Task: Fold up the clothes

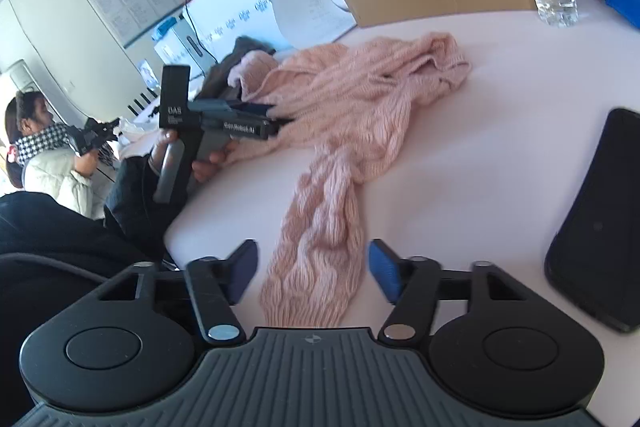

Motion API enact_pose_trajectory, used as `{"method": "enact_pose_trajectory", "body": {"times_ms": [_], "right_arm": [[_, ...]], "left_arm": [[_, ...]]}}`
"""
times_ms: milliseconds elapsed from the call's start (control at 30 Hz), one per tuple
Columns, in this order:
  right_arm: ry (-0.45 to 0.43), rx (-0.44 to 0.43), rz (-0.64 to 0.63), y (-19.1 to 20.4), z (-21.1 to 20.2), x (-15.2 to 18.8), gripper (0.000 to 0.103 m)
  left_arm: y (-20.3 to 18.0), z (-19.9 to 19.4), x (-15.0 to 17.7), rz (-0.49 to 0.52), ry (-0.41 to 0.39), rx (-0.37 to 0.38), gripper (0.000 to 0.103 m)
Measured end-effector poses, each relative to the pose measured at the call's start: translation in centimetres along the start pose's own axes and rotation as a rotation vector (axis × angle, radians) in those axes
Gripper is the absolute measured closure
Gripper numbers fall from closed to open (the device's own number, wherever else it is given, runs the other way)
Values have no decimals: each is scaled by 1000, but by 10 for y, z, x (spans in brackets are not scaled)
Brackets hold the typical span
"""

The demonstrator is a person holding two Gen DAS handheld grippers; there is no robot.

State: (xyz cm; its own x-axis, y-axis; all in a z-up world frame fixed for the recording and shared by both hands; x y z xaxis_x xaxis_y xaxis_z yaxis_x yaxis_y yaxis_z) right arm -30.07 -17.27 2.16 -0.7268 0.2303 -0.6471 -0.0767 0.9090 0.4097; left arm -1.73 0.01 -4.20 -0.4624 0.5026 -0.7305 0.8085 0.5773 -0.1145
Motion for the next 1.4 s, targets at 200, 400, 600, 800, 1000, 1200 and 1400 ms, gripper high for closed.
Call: {"method": "enact_pose_trajectory", "body": {"times_ms": [200,400,600,800,1000,1200,1400], "right_arm": [[-10,37,155,-11,-4,21,66],[-39,85,329,-20,-8,34,91],[-99,54,423,-14,-14,25,97],[-207,49,413,2,-31,-15,98],[-299,87,310,26,-40,-70,98],[-322,77,227,42,-17,-134,98],[-248,113,70,65,64,-214,99]], "left_arm": [[0,0,1,2,-8,-3,0],[-1,1,1,7,-11,-8,0],[-2,1,1,13,-14,-14,0],[-3,0,1,16,-13,-26,0],[-2,-3,2,10,-12,-45,0],[5,-17,0,-24,-41,-70,0],[18,-52,-5,-95,-194,-54,0]]}}
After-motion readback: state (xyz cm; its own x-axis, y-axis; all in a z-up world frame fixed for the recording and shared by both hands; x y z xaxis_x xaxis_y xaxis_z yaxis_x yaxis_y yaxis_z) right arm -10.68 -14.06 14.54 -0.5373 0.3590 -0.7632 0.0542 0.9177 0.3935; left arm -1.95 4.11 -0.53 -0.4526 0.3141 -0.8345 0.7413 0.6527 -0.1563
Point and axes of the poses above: each gripper's, at about its wrist camera, not at the fingertips, and z roughly the way its jaws point, y to its left, x to its underside, the point moved 9 cm from there along z, roughly the way its jaws point, and after that the axes turned 7 degrees about x, right-handed, at the moved point
